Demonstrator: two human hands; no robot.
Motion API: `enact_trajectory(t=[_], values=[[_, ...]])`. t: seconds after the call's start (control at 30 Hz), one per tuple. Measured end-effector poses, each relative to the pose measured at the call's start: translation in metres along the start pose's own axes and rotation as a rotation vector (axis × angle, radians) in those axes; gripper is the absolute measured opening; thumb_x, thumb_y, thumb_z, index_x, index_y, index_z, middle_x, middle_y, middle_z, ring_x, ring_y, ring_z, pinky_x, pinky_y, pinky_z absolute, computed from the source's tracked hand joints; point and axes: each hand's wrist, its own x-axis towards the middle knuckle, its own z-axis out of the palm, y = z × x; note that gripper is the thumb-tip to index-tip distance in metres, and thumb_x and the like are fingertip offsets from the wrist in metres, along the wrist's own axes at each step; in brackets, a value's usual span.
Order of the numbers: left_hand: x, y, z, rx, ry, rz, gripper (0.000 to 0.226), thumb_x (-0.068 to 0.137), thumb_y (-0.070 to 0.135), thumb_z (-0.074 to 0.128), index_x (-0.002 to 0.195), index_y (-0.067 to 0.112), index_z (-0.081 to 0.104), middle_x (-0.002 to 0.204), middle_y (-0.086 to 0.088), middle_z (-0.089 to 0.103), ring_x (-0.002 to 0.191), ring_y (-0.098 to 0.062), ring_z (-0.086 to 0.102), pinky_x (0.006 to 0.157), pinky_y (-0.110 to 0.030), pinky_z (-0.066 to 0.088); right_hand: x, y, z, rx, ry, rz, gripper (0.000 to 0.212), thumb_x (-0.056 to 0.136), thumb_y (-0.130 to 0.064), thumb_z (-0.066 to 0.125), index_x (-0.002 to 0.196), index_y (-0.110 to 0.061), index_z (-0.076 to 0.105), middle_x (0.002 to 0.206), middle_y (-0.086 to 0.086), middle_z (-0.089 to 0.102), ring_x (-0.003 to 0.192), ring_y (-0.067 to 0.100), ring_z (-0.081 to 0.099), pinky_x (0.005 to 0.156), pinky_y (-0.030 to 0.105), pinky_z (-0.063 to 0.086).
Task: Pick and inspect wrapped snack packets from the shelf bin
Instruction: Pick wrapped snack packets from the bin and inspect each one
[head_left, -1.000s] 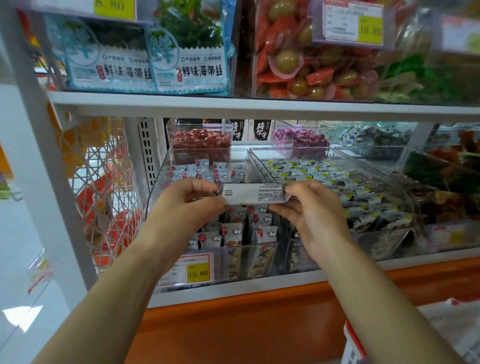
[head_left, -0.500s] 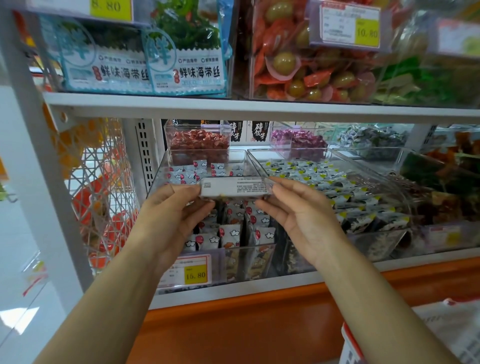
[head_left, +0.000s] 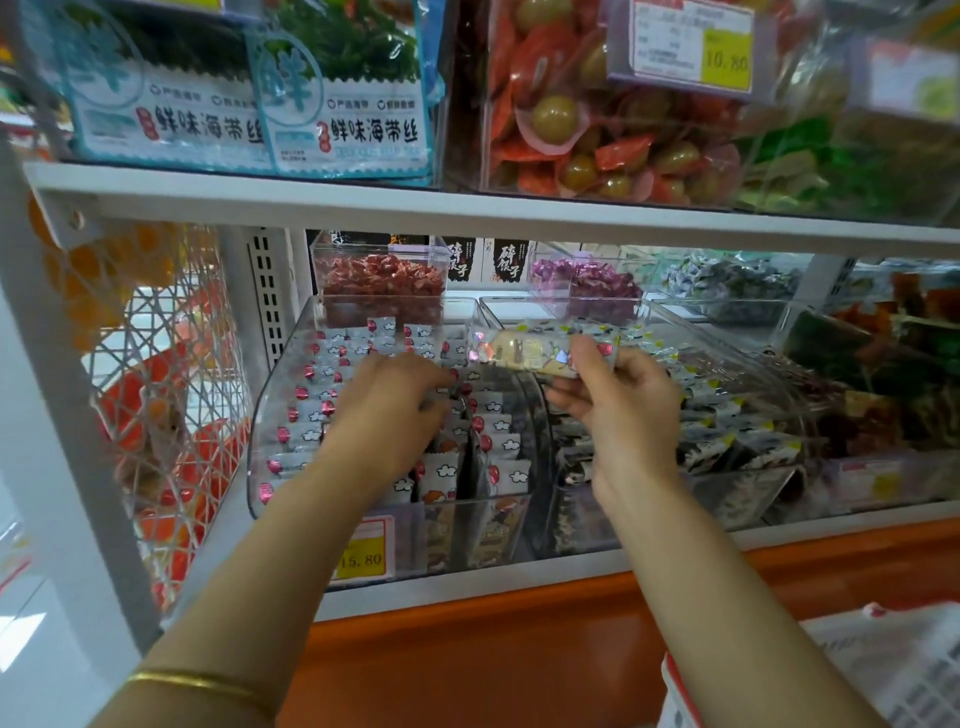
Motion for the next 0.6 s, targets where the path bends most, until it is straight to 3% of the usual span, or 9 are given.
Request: enact_trajectory(t=[0.1,0.23,0.37,0.5,0.6], values=[[0.006,-0.005,0.007,0.230,-0.190,0.029,0.032,0.096,0.034,0.044,0.124,0.028,0.058,0.138,0.008,0.050,0.126,-0.025,0.034,0.105,-0.046,0.029,0.001,0.003,0.000,0.010,0.007,0.016,0.020,0.086,-0.015,0.065,0.077,-0.003,0.052,0.077,0.011,0.059,0.056,0.010,0.063,0.055,0.022,0.055],[0.005,-0.005,0.012,0.256,-0.307,-0.023,0.033,0.094,0.045,0.045,0.119,0.031,0.060,0.134,0.004,0.052,0.127,-0.025,0.029,0.104,-0.046,0.022,0.005,0.005,-0.001,-0.014,-0.004,0.012,0.021,0.087,-0.017,0.064,0.075,-0.004,0.052,0.075,0.007,0.058,0.055,0.009,0.062,0.055,0.022,0.055],[0.006,-0.002,0.007,0.226,-0.277,-0.027,0.023,0.086,0.039,0.062,0.099,0.020,0.064,0.106,0.002,0.060,0.109,-0.022,0.046,0.098,-0.044,0.031,0.006,0.007,0.001,-0.082,-0.036,-0.022,0.019,0.087,-0.017,0.064,0.087,0.002,0.058,0.076,0.005,0.060,0.056,0.007,0.062,0.055,0.021,0.055],[0.004,0.003,-0.003,0.129,-0.312,-0.037,0.018,0.080,0.030,0.070,0.080,0.026,0.053,0.088,0.007,0.054,0.089,-0.017,0.052,0.091,-0.038,0.039,0.006,0.005,0.003,-0.228,-0.091,-0.120,0.015,0.087,-0.016,0.064,0.090,-0.002,0.060,0.082,0.008,0.060,0.067,0.015,0.061,0.054,0.016,0.052],[0.001,0.002,-0.007,0.026,-0.336,-0.038,0.022,0.078,0.020,0.073,0.074,0.025,0.052,0.086,0.005,0.055,0.085,-0.018,0.055,0.083,-0.035,0.047,0.007,0.001,0.009,-0.403,-0.131,-0.253,0.013,0.085,-0.017,0.067,0.091,-0.007,0.060,0.084,0.006,0.063,0.076,0.022,0.064,0.065,0.031,0.057]])
